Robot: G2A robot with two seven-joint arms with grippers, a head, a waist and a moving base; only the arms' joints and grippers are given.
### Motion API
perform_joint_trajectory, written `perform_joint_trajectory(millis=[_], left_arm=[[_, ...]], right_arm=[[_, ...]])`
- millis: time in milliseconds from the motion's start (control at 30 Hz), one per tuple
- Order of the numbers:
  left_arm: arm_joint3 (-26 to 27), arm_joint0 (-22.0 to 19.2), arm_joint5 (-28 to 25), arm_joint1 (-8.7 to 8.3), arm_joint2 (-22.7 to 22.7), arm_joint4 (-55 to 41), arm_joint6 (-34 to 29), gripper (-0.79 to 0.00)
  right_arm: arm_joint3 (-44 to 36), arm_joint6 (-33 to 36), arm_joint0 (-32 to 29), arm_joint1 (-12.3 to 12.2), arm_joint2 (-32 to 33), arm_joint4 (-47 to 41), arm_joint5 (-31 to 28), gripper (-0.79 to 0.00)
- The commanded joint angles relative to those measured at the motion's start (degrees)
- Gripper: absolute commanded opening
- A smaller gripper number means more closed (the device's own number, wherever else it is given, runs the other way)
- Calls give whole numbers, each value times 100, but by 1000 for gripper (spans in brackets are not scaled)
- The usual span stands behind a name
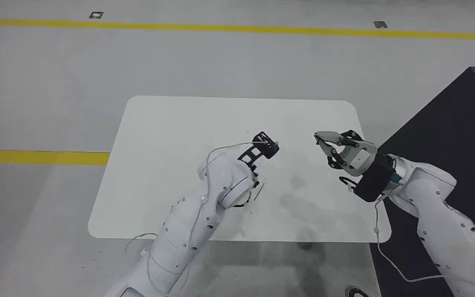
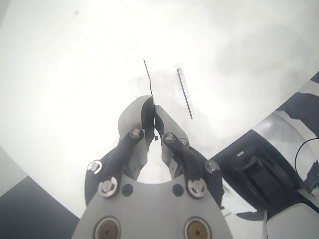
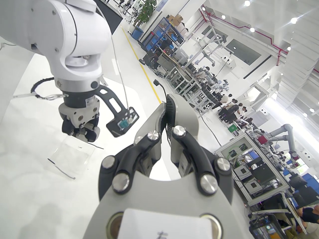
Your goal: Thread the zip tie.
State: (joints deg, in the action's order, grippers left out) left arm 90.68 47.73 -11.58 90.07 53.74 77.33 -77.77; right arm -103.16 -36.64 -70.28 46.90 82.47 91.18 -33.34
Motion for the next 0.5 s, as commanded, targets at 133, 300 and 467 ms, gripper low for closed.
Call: perform_joint_trajectory(millis=[133,300,467], left_arm=[[598,685,-606,-160,601,-400,1347,-785],[390,996,-1252,-211,1090,-1780,2545,-785],[390,996,-1252,-211,1090,-1780,2545,-785]], right_arm=[[0,0,0,0,0,0,0,-785],[0,0,0,0,0,0,0,-785],[0,0,0,0,0,0,0,-785]])
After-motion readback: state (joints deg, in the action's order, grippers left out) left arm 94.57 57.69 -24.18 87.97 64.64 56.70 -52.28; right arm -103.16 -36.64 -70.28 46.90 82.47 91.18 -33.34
